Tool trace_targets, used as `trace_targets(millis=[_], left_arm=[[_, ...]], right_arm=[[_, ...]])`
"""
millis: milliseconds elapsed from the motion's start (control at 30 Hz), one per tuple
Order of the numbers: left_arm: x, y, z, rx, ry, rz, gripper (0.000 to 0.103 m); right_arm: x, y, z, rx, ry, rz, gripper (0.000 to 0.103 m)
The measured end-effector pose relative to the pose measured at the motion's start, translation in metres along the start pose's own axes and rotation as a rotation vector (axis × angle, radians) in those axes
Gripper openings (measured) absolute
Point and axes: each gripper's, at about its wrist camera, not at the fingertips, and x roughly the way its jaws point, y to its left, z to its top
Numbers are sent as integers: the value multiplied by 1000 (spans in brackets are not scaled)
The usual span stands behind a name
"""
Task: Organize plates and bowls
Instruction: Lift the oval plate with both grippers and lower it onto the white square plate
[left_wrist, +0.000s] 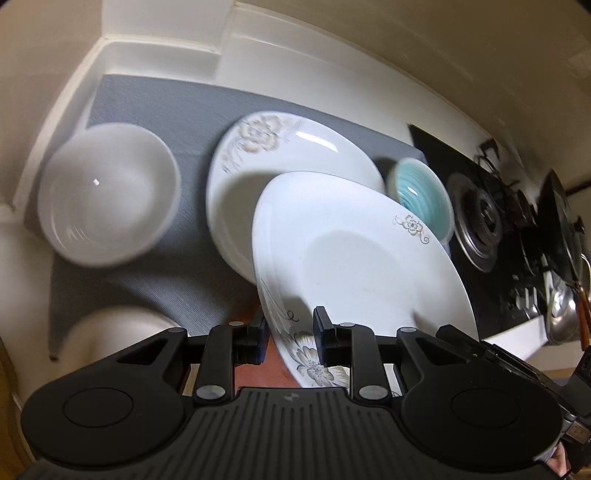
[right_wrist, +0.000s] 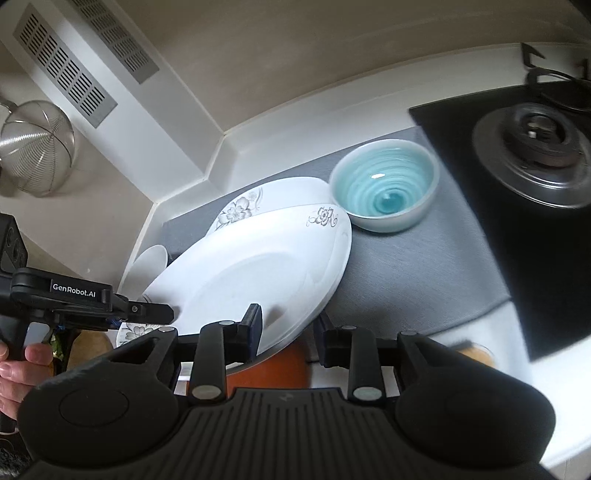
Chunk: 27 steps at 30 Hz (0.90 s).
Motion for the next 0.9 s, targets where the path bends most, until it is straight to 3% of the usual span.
trace_targets(millis=[500,667,833,900], left_arm=[[30,26,30,9,6,42,27],[31,25,30,42,-39,66,28],[39,33,32,9,-39,56,28],[40,31,28,32,-74,86,26]], right_arm=[[62,2,14,-18,54,-43,32],[69,6,10,-28,38,-62,32],[77,2,10,5,31,-84,30],[80,0,11,17,37,-89,27]])
